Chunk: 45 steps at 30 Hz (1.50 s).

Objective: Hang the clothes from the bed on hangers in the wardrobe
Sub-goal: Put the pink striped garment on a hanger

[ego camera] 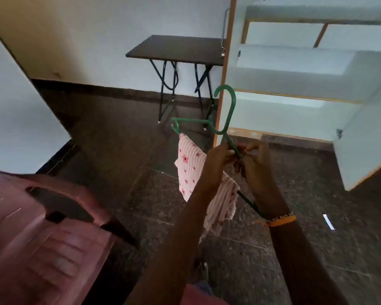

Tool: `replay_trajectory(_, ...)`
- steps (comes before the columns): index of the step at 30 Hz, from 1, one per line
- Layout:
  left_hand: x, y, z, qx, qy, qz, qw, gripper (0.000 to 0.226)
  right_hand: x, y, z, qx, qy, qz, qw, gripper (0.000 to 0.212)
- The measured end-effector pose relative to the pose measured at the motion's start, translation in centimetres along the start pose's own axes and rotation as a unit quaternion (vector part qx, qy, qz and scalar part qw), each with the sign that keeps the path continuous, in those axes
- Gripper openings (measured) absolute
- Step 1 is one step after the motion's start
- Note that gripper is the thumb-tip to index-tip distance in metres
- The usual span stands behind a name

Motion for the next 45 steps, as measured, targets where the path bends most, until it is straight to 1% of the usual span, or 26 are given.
replay_trajectory(1,1.3,-2.3,0.1,-0.021,0.027,0.016,0.999,0.025,-1.1,-1.8,0.2,-0.006,0.009,-0.004,1.000,0.031)
replay_trajectory(2,2.4,-4.4,0.4,-0.040,0.030,0.024,0.998,0.024,-2.1,-3.6,0.2,-0.010,0.018,-0.003,1.000,0.030)
replay_trajectory(4,4.4,-8.9,1.3,-0.060,-0.015,0.037,0.997,0.021,-4.3,-6.8,-0.5,-0.010,0.034,0.013,0.999,0.029)
replay_trajectory(7,7.4,-15.8,2.7,-0.049,-0.088,0.073,0.992,0.026,-8.7,-10.6,-2.3,-0.004,0.100,0.025,0.995,0.026)
replay_trajectory(9,9.5,-20.2,3.5,-0.057,-0.089,0.090,0.990,0.027,-12.1,-12.5,-3.7,0.014,0.141,0.026,0.990,0.023)
replay_trajectory(11,12.6,-24.4,3.8,-0.057,-0.084,0.135,0.986,0.027,-15.1,-14.3,-4.6,0.014,0.121,0.012,0.993,0.022)
replay_trajectory(13,16.4,-28.6,4.2,-0.055,-0.092,0.183,0.977,0.026,-17.7,-16.6,-5.0,-0.004,0.074,-0.024,0.997,0.034)
replay_trajectory(16,21.8,-35.6,4.7,-0.048,-0.112,0.210,0.970,0.020,-22.5,-22.5,-4.8,-0.040,0.034,-0.120,0.991,0.052)
replay_trajectory(17,23.5,-38.2,4.8,-0.041,-0.131,0.219,0.966,0.024,-24.2,-24.8,-4.3,-0.058,0.036,-0.144,0.987,0.058)
replay_trajectory(19,26.7,-42.9,4.8,-0.033,-0.169,0.243,0.955,0.034,-27.6,-29.6,-3.0,-0.100,0.039,-0.166,0.980,0.068)
replay_trajectory(20,28.1,-45.3,4.8,-0.034,-0.182,0.254,0.949,0.038,-29.3,-31.9,-2.4,-0.115,0.039,-0.167,0.978,0.071)
replay_trajectory(21,29.3,-47.7,4.9,-0.041,-0.189,0.257,0.947,0.042,-31.0,-34.4,-1.8,-0.123,0.040,-0.166,0.978,0.069)
replay_trajectory(23,31.3,-52.6,4.7,-0.048,-0.186,0.246,0.950,0.045,-34.1,-39.4,-0.4,-0.130,0.029,-0.156,0.979,0.055)
replay_trajectory(25,32.7,-57.6,4.2,-0.033,-0.191,0.226,0.955,0.041,-36.9,-44.5,1.0,-0.132,-0.027,-0.144,0.980,0.039)
replay_trajectory(27,33.7,-62.7,3.5,-0.017,-0.209,0.203,0.956,0.035,-39.7,-49.8,2.5,-0.138,-0.073,-0.139,0.978,0.029)
replay_trajectory(28,34.3,-65.3,3.0,-0.007,-0.222,0.196,0.955,0.032,-40.9,-52.5,3.5,-0.154,-0.074,-0.137,0.976,0.026)
replay_trajectory(30,35.3,-70.6,1.9,0.016,-0.240,0.177,0.954,0.027,-43.1,-57.9,5.7,-0.201,-0.065,-0.134,0.968,0.025)
replay_trajectory(33,37.0,-78.7,-0.4,0.066,-0.225,0.149,0.961,0.024,-46.3,-66.5,8.2,-0.256,-0.080,-0.148,0.952,0.029)
replay_trajectory(35,38.3,-83.9,-2.1,0.102,-0.227,0.143,0.958,0.022,-48.1,-72.2,10.2,-0.292,-0.074,-0.155,0.941,0.031)
replay_trajectory(39,41.1,-95.2,-5.5,0.163,-0.250,0.153,0.942,0.021,-51.6,-83.4,14.4,-0.351,-0.040,-0.174,0.919,0.033)
replay_trajectory(42,43.5,-103.3,-9.5,0.222,-0.256,0.154,0.928,0.022,-54.1,-91.2,19.0,-0.412,-0.014,-0.184,0.892,0.036)
replay_trajectory(45,46.4,-109.9,-13.4,0.269,-0.287,0.139,0.909,0.020,-57.0,-98.7,23.6,-0.458,-0.002,-0.195,0.867,0.031)
Point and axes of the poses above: each hand's wrist, its own y-axis away from the middle knuckle, its own x-axis out of the palm, z = x × y, the point moved 9 cm from there along -y, towards the middle knuckle, and after that the axes turned 3 degrees about z, right-handed, at the moved point
